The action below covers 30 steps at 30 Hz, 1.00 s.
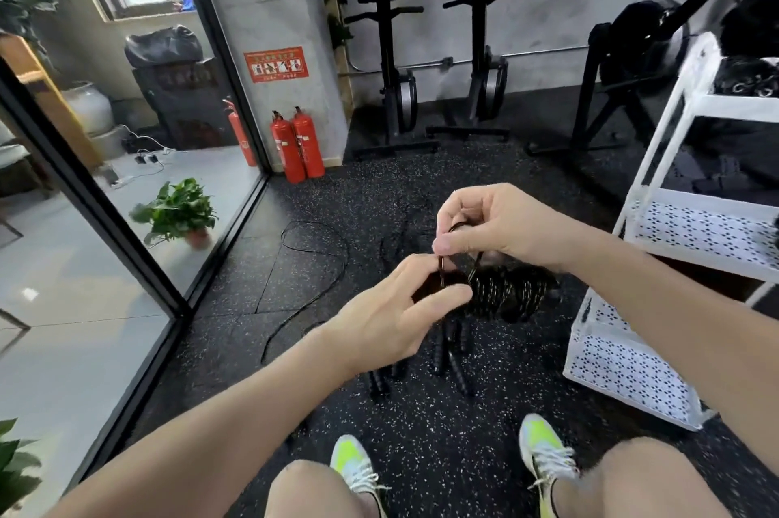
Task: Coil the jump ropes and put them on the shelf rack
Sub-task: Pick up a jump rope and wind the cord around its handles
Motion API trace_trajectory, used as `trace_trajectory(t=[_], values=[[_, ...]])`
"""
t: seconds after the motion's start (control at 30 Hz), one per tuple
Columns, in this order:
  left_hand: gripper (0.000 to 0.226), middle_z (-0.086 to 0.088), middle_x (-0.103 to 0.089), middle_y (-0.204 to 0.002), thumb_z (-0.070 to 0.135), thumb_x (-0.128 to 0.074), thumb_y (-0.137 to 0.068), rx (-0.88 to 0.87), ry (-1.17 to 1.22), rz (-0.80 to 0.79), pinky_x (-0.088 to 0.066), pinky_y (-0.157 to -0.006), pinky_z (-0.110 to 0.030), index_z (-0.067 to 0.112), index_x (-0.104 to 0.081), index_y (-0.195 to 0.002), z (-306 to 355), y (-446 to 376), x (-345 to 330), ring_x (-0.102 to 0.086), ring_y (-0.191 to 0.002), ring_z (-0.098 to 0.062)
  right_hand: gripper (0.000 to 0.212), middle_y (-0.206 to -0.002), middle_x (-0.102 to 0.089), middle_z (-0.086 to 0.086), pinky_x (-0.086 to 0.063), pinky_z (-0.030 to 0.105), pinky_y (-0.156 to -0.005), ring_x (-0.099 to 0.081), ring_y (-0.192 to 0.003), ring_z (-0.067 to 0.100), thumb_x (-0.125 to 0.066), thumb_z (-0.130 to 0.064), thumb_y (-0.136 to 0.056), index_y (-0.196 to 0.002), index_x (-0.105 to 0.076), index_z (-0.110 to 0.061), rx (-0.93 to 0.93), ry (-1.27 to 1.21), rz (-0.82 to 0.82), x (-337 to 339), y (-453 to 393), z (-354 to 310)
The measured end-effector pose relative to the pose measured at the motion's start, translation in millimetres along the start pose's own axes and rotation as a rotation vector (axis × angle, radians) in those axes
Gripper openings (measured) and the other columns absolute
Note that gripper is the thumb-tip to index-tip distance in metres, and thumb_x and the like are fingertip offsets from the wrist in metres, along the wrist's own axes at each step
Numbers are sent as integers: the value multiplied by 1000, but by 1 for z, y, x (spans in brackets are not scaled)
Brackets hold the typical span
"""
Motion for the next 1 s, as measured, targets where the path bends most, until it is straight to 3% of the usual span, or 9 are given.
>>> trace_trajectory(t=[0.1, 0.17, 0.3, 0.4, 0.6, 0.73, 0.8, 0.87, 1.0], values=[[71, -16, -37, -126, -11, -44, -83, -34, -27, -78, -55, -87, -42, 23, -39, -145, -11, 6, -32, -46, -114, -37, 24, -60, -56, 5, -30, 19, -40, -37, -44, 10, -82, -23, -83, -80, -64, -8, -128, -22, -21, 4, -14, 37], [77, -15, -35, -124, -5, -37, -83, -28, -42, -164, -56, -81, -42, 31, -34, -151, -17, 10, -59, -43, -114, -37, 35, -56, -57, 9, -32, 22, -42, -41, -44, 12, -82, -40, -82, -73, -61, -14, -185, 116, -10, 5, -25, 63], [64, -17, -37, -130, -10, -40, -87, 29, 29, -117, -53, -97, -50, 12, -38, -146, -34, 15, -104, -44, -123, -42, 60, -48, -43, -6, -34, 22, -51, -40, -47, 7, -65, -68, -84, -56, -48, -17, -193, 477, 156, 15, -41, 106], [41, -17, -40, -131, -1, -29, -100, 60, 121, -81, -50, -101, -51, 5, -40, -140, -45, 21, -133, -47, -120, -42, 64, -52, -36, -5, -32, 29, -56, -36, -50, 9, -55, -72, -87, -58, -43, -16, -239, 428, 102, 17, -49, 143], [39, -18, -37, -130, 0, -33, -101, -72, 82, -63, -49, -90, -38, 6, -39, -138, -58, 25, -164, -47, -113, -39, 75, -56, -42, -3, -33, 35, -61, -37, -56, 17, -35, -87, -83, -55, -53, -21, -367, 213, -83, 12, -58, 201], [21, 9, -45, -132, 25, -46, -110, 129, 139, -25, -45, -101, -36, 31, -52, -130, -84, 17, -165, -50, -124, -11, 85, -67, -61, -1, -48, 40, -71, -52, -61, 10, -28, -85, -89, -71, -69, -12, -428, 168, -134, 14, -63, 219], [24, -3, -44, -130, 13, -42, -108, 119, 109, 65, -45, -104, -45, 18, -54, -129, -90, 12, -161, -49, -125, -23, 85, -66, -58, 0, -47, 39, -74, -51, -62, 11, -32, -84, -86, -70, -65, -8, -417, 170, -23, 24, -67, 218], [29, -11, -44, -130, 2, -38, -105, 166, 110, 190, -42, -106, -49, 12, -56, -125, -98, 6, -156, -47, -123, -35, 72, -58, -48, -5, -41, 35, -65, -45, -56, 11, -39, -75, -91, -63, -55, -11, -363, 208, 213, 40, -69, 210], [62, -7, -43, -147, -16, -41, -87, 735, 343, 452, -37, -117, -44, 23, -58, -132, -115, 9, -156, -43, -140, -28, 60, -55, -40, -4, -32, 34, -57, -37, -53, 14, -42, -59, -101, -59, -36, -17, -342, 277, 690, 65, -55, 202]])
Point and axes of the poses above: each hand's wrist, its own y-axis away from the middle knuckle, its own x-axis out of the back of the hand, z = x × y, the point moved 7 cm from there along -y, towards the middle knuckle
